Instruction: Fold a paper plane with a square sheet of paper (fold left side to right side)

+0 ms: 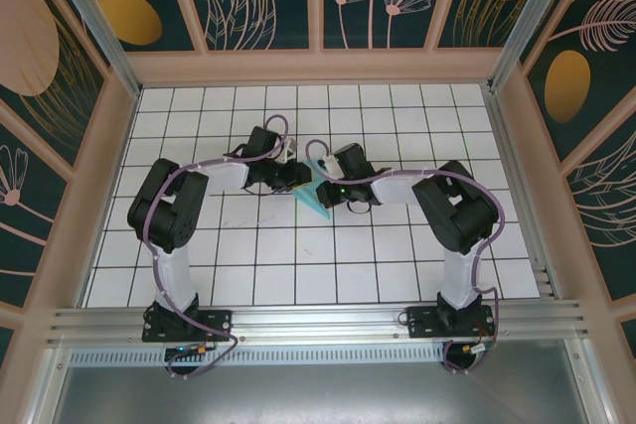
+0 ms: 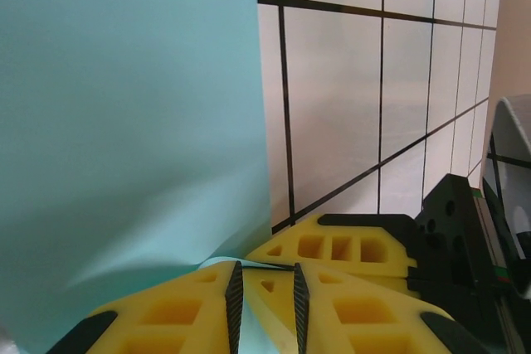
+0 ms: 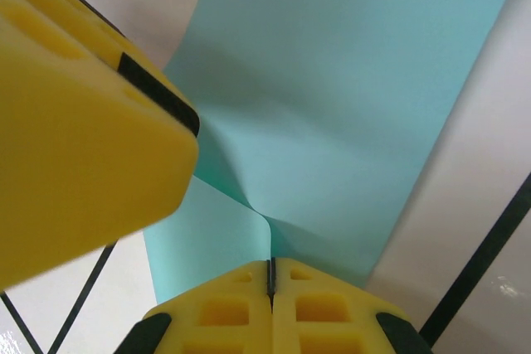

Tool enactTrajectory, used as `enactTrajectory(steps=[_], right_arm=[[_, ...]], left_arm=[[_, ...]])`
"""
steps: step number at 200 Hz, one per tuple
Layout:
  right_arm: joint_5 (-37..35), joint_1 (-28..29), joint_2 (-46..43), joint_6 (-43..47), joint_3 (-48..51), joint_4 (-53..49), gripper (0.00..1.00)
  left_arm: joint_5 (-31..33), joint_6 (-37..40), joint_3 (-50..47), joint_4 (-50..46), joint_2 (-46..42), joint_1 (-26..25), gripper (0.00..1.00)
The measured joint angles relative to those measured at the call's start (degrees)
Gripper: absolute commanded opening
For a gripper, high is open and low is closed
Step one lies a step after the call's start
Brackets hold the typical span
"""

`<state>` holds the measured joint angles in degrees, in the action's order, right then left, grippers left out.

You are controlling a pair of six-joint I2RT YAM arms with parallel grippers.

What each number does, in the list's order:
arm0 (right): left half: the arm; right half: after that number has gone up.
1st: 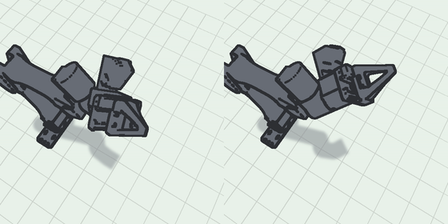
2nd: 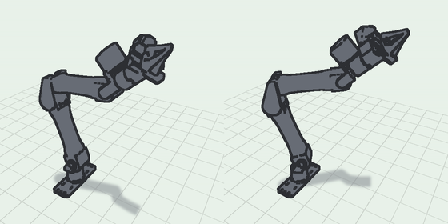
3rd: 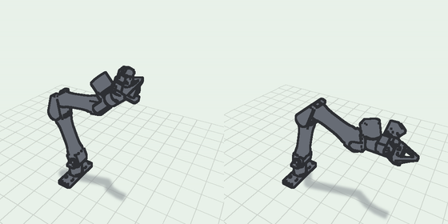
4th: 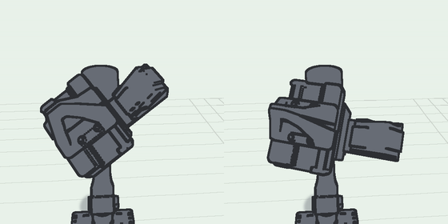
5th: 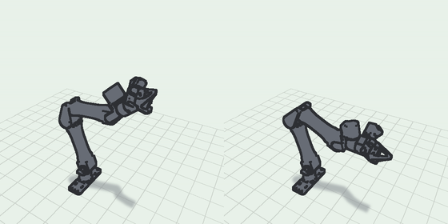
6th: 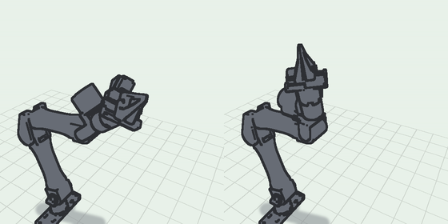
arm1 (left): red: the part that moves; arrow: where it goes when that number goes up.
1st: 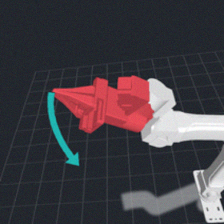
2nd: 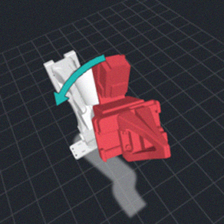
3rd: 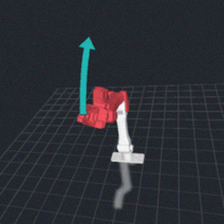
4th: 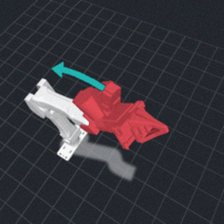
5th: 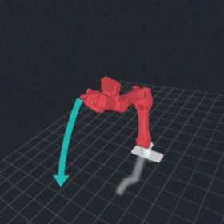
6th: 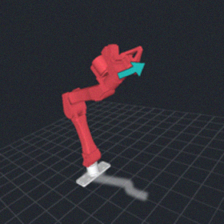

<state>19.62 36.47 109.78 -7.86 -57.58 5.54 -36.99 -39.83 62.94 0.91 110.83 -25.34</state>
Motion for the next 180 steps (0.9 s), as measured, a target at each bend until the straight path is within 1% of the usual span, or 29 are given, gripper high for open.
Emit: enactTrajectory(steps=[43,128,180], right_arm=[[0.0,0.0,0.0,0.0,0.0,0.0,0.00],[0.0,0.0,0.0,0.0,0.0,0.0,0.00],[0.0,0.0,0.0,0.0,0.0,0.0,0.00]], left_arm=[[0.6,-0.2,-0.5,0.2,0.0,-0.9,0.26],[4.1,0.4,-1.9,-0.6,0.9,-0.9,0.26],[4.3,0.6,-2.3,-0.4,1.8,-0.9,0.25]])
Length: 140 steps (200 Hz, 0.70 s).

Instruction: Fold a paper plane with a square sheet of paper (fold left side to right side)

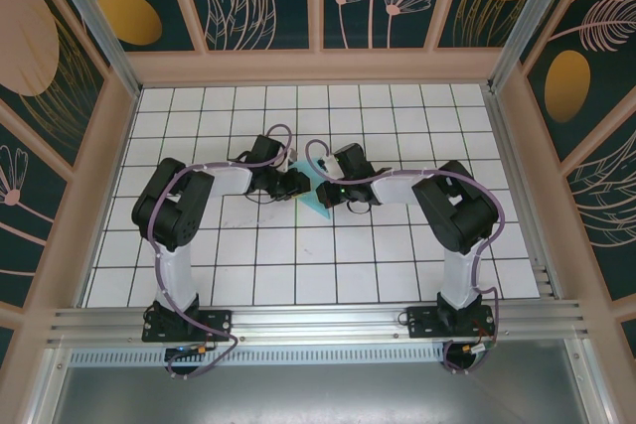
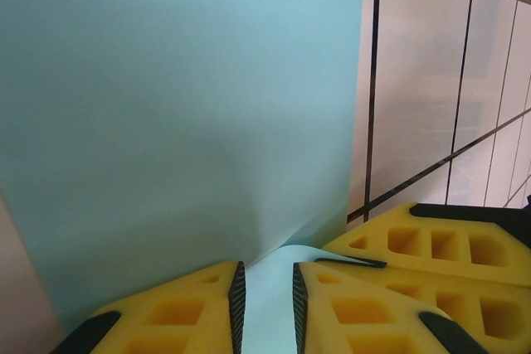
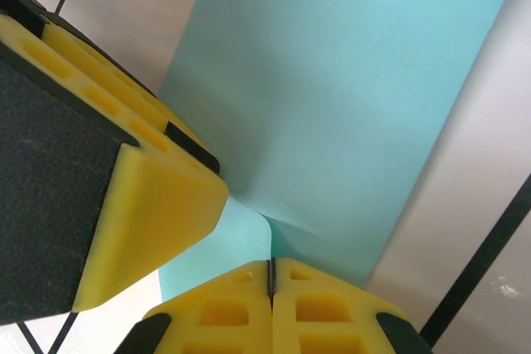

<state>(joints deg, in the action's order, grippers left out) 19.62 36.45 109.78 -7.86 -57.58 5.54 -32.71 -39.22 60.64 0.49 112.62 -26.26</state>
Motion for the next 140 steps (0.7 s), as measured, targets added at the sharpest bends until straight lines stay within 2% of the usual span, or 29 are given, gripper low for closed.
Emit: enactTrajectory(steps=[21,70,98,140], right_arm=[[0.0,0.0,0.0,-0.2,0.0,0.0,0.00],[0.5,-0.8,-4.0,-2.8,0.0,-3.5,0.28],[0.3,-2.4,-9.6,-3.8,0.0,-6.2,0.30],[6.6,-1.4,-13.7,-7.8,1.6,-7.1,0.23]], left_arm=[[0.0,0.0,-0.3,0.5,0.1,0.0,0.25],[-0.4,0.0,-1.6,2.8,-0.1,0.1,0.24],[-0.4,0.0,-1.8,3.0,-0.1,0.1,0.24],[-0.4,0.0,-1.8,3.2,-0.1,0.1,0.23]])
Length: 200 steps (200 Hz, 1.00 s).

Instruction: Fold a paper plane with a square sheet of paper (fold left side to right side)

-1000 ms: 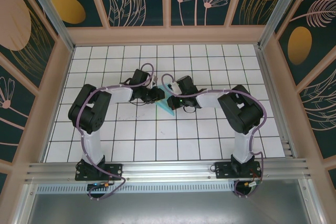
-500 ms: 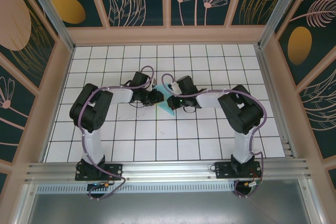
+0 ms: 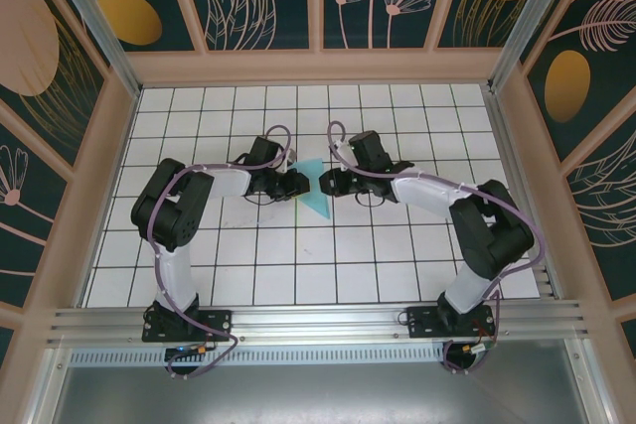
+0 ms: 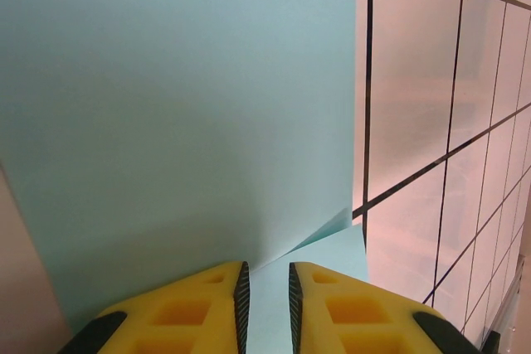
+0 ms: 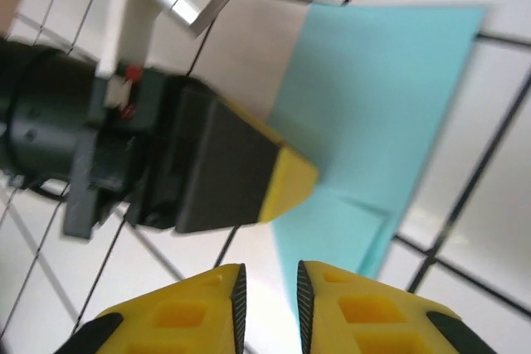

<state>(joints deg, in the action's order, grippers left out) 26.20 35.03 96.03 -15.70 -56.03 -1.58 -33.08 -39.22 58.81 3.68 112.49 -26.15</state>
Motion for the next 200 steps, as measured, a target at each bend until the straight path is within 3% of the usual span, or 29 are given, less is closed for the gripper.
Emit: enactTrajectory(steps=[41,94,200], right_arm=[[5.0,3.3,5.3,-4.3,-1.2,-0.4,0.22],[5.2,3.6,13.4,-4.8,-6.1,-4.0,0.22],[3.7,2.9,14.8,-5.5,-6.6,-7.8,0.15]], left_arm=[[0.0,0.0,0.0,0.0,0.0,0.0,0.23],[0.1,0.0,0.0,0.0,0.0,0.0,0.23],[0.2,0.2,0.0,0.0,0.0,0.0,0.23]])
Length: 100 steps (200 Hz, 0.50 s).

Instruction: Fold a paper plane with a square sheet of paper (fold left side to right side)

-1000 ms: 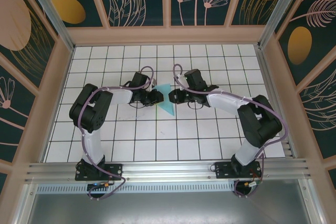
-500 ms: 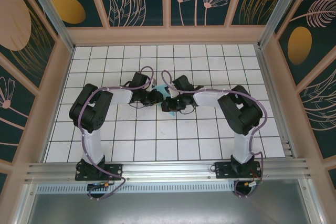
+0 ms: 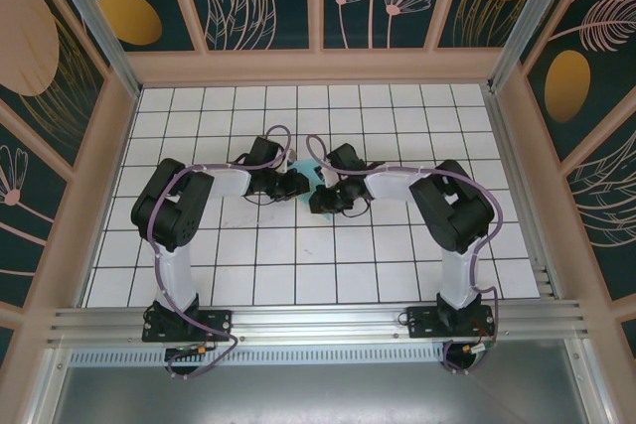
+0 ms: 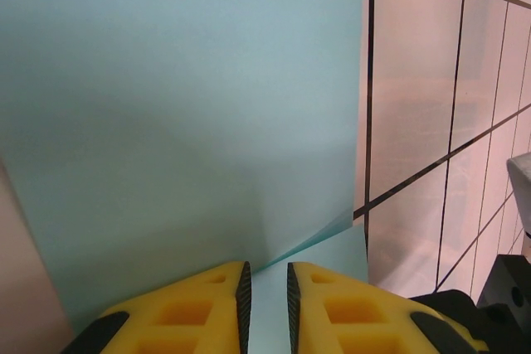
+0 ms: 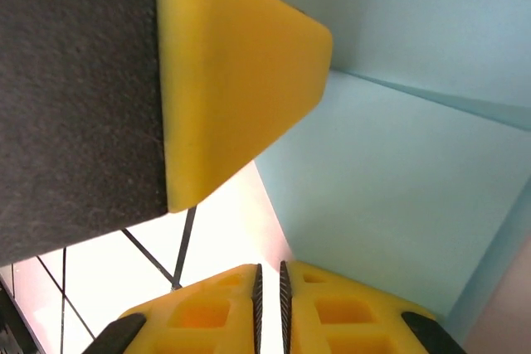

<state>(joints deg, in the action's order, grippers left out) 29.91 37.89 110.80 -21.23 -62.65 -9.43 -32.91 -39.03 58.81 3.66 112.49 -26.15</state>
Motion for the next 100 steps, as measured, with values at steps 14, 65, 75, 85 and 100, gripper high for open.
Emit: enactTrajectory(steps=[14,65,75,85,100], right_arm=[[0.5,-0.4,0.0,-0.4,0.9,1.0,0.13],[3.6,-2.5,-2.1,-2.8,5.9,5.2,0.08],[3.8,-2.9,-2.8,-3.2,6.9,5.4,0.08],[4.1,-3.2,-3.4,-3.4,7.7,5.6,0.07],[4.2,-3.5,-4.0,-3.4,8.5,5.4,0.06]], left_arm=[[0.0,0.0,0.0,0.0,0.0,0.0,0.22],[0.1,0.0,0.0,0.0,0.0,0.0,0.22],[0.1,0.2,0.0,0.0,0.0,0.0,0.22],[0.2,0.2,0.0,0.0,0.0,0.0,0.22],[0.2,0.2,0.0,0.0,0.0,0.0,0.22]])
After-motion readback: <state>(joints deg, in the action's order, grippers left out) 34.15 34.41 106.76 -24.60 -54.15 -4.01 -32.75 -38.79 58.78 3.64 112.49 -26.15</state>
